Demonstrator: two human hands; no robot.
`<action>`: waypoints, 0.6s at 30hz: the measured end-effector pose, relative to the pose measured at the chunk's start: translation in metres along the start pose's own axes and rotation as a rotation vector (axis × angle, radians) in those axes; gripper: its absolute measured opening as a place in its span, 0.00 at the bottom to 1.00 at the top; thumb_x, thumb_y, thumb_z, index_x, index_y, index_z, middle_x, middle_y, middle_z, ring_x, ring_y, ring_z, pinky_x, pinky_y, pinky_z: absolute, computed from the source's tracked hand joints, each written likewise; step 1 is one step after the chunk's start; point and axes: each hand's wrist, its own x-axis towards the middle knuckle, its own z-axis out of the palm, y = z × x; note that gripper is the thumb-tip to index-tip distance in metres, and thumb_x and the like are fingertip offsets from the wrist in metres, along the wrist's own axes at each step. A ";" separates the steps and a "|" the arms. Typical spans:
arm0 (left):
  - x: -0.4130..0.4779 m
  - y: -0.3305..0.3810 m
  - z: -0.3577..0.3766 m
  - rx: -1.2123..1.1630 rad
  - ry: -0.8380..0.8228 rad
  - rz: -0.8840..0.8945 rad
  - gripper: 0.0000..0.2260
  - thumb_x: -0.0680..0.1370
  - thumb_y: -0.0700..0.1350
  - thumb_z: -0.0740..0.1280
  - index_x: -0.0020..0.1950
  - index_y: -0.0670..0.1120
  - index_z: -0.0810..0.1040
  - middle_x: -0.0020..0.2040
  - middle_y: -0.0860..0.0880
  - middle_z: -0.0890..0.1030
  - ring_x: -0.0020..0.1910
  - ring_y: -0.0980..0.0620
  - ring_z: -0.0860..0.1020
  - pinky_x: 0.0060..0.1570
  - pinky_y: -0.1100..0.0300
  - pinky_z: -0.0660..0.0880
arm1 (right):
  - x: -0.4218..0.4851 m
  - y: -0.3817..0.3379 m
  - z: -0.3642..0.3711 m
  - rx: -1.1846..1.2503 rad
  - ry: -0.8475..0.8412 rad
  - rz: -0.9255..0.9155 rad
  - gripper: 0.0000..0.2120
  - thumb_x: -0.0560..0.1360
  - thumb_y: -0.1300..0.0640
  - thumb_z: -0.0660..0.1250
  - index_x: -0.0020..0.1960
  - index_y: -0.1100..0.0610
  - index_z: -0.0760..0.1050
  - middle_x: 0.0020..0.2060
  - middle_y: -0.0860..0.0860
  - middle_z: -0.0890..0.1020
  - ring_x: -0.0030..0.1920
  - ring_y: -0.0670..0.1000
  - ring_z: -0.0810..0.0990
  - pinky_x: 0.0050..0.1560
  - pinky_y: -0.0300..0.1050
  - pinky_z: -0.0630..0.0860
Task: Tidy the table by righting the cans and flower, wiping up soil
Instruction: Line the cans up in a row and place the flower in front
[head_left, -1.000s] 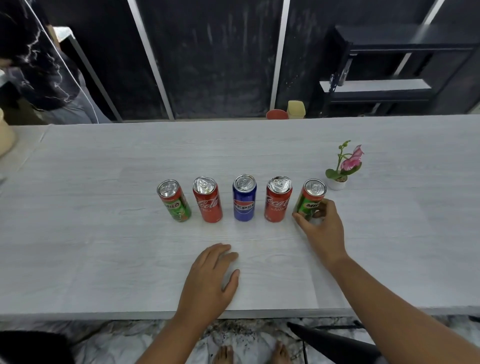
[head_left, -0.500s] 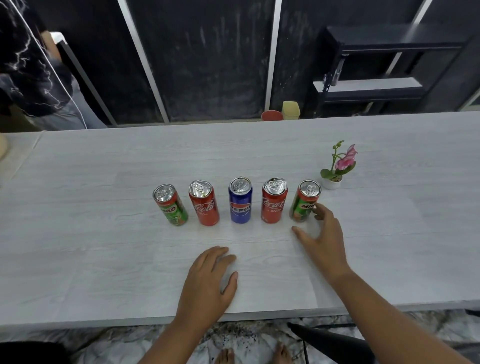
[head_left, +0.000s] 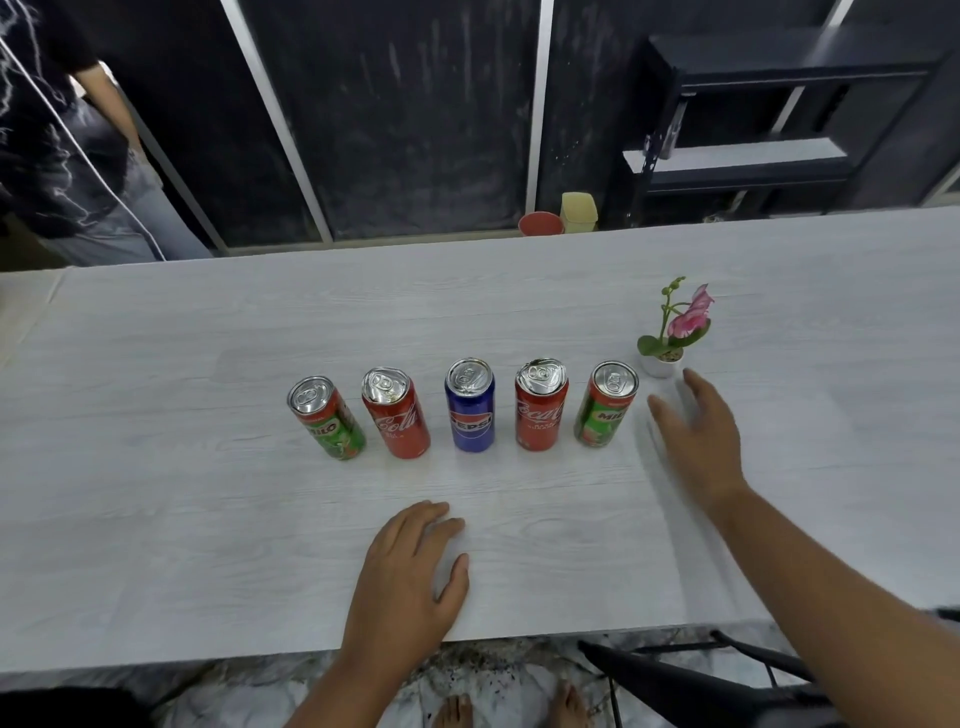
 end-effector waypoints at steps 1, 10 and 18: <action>0.000 0.000 0.000 0.001 0.000 0.000 0.16 0.83 0.54 0.70 0.70 0.53 0.82 0.72 0.57 0.77 0.75 0.54 0.74 0.74 0.54 0.72 | 0.012 -0.004 0.001 0.019 0.007 0.008 0.33 0.78 0.43 0.75 0.79 0.51 0.72 0.74 0.49 0.78 0.76 0.52 0.74 0.76 0.50 0.69; 0.000 0.000 0.000 0.004 -0.012 -0.011 0.16 0.83 0.54 0.69 0.71 0.54 0.81 0.73 0.58 0.77 0.76 0.55 0.73 0.76 0.55 0.70 | 0.049 -0.007 0.012 -0.037 0.123 -0.061 0.22 0.74 0.39 0.76 0.63 0.50 0.83 0.56 0.48 0.87 0.58 0.52 0.83 0.59 0.46 0.75; 0.000 0.000 0.000 -0.014 0.006 0.001 0.16 0.84 0.54 0.68 0.71 0.53 0.82 0.73 0.56 0.77 0.75 0.54 0.74 0.76 0.54 0.70 | -0.013 0.013 -0.010 0.106 0.136 -0.025 0.20 0.75 0.43 0.78 0.64 0.48 0.82 0.53 0.39 0.84 0.58 0.44 0.81 0.56 0.39 0.74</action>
